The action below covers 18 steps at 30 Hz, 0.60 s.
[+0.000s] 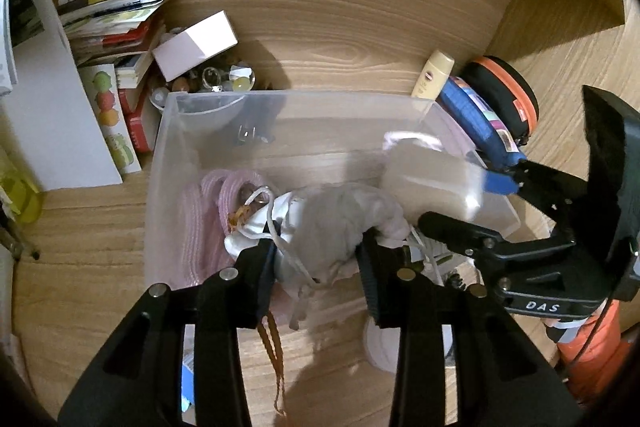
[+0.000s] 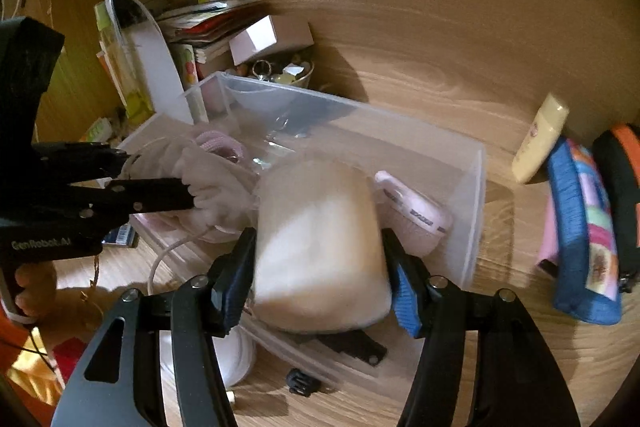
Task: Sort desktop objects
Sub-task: 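Lower the tub and pouch into the clear box and open both grippers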
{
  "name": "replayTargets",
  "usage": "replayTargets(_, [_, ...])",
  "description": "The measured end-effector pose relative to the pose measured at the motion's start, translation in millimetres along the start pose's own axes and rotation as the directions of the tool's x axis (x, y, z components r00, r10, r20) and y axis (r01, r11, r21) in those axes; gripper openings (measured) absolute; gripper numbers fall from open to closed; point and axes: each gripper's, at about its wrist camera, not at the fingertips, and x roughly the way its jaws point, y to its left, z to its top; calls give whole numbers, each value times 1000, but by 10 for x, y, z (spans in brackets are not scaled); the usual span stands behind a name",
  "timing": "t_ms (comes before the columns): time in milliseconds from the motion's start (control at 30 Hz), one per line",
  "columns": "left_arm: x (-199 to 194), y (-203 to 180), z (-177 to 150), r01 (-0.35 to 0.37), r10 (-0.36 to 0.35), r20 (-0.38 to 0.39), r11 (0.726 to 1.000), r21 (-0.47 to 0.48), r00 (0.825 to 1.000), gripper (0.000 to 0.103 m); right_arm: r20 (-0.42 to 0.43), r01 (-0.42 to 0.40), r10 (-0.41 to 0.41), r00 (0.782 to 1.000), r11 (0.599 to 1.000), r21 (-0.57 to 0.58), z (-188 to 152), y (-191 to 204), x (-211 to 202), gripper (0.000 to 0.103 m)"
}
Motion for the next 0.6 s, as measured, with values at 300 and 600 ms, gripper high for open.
replayTargets(300, [-207,-30,-72,0,0,16,1000,-18,1000,38,50,101,-99,994,994,-42,-68,97,-240,73])
replayTargets(600, [-652,0,-162,-13,16,88,1000,-27,996,45,67,152,-149,987,988,-34,-212,99,-475,78])
